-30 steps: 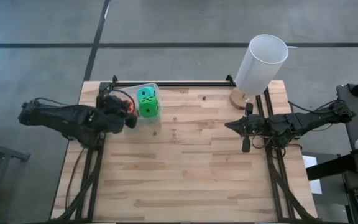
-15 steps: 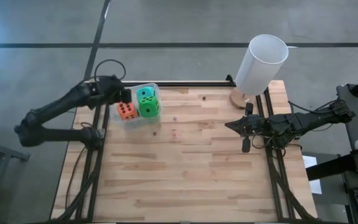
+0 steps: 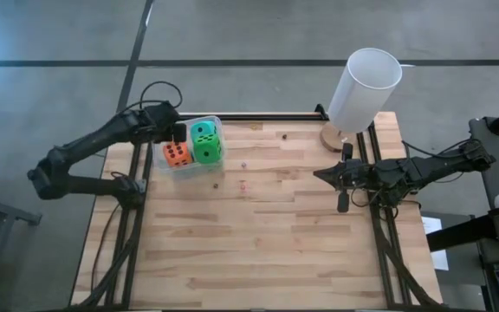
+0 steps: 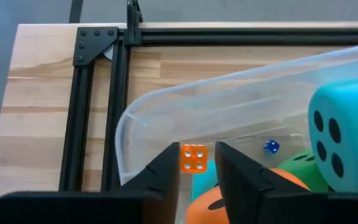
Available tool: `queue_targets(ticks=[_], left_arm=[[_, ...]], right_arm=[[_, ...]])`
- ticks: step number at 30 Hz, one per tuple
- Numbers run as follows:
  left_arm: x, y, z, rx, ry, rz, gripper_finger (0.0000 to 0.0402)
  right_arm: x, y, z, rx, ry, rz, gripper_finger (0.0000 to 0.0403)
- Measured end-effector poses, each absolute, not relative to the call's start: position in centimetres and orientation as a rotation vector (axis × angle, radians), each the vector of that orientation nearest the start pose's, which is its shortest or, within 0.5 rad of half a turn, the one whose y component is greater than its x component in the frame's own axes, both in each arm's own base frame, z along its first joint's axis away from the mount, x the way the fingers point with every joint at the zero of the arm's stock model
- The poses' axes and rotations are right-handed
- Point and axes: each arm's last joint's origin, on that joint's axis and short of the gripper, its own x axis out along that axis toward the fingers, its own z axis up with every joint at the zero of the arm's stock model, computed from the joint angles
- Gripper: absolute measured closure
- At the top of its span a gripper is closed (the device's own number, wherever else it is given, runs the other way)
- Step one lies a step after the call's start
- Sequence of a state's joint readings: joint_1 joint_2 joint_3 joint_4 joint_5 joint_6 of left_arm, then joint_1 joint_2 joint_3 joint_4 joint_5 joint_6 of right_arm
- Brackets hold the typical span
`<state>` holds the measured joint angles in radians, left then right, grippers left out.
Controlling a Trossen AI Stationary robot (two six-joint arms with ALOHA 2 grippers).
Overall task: Pick & Place Dice
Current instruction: Put the small orange dice into the transparent bin
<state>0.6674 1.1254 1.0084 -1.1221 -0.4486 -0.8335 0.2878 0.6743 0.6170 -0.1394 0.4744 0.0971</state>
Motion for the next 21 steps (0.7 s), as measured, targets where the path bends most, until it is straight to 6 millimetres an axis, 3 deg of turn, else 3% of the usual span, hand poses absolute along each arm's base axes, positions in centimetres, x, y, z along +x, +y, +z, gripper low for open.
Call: queue_targets(ticks=[8,21], left_arm=[[14.7,13.6,27.2,-0.748,0.880,1.504,0.0251],[15.3,14.2,26.3,-0.724,0.927,1.531,0.0220]], right_arm=[[15.1,3.1,29.6,0.023,0.174,-0.194,0.0394],[15.1,3.1,29.6,0.020,0.172,-0.195,0.0394]])
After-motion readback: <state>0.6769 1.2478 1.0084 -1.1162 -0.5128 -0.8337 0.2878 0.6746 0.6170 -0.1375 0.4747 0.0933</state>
